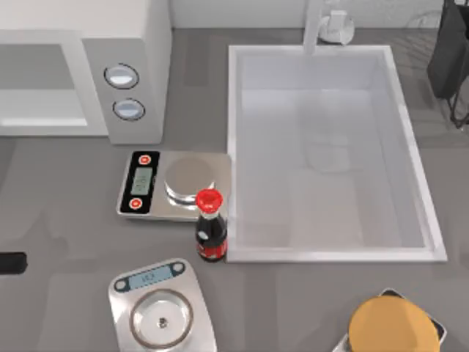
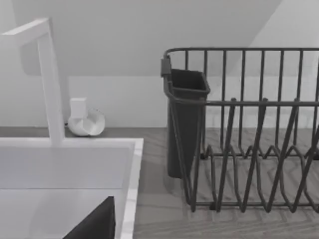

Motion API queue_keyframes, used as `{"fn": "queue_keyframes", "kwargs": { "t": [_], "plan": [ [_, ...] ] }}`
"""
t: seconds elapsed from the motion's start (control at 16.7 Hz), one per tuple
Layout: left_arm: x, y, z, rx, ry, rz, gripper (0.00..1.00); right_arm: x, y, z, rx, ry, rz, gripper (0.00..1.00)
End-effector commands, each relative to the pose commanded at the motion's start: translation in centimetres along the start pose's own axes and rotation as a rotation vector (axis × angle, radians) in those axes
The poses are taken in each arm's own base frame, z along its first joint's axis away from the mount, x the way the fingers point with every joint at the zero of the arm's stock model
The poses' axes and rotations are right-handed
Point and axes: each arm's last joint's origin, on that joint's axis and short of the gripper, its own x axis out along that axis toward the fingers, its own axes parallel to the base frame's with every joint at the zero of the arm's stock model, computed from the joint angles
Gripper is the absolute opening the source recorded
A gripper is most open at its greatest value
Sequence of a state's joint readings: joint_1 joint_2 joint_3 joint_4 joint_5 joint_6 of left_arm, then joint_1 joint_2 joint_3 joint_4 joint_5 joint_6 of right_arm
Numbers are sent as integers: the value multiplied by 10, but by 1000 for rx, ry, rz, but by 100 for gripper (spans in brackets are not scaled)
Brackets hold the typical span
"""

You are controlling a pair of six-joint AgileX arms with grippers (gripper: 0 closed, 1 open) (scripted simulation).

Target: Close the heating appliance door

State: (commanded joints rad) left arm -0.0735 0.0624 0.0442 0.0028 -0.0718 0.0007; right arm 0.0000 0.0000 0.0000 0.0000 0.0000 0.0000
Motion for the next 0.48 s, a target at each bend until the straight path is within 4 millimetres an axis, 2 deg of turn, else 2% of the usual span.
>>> {"fn": "queue_keyframes", "kwargs": {
  "t": [0.48],
  "plan": [
    [13,-2,-14,-1,-12,0,0,0,0,0,0,0,0,100]
  ]
}}
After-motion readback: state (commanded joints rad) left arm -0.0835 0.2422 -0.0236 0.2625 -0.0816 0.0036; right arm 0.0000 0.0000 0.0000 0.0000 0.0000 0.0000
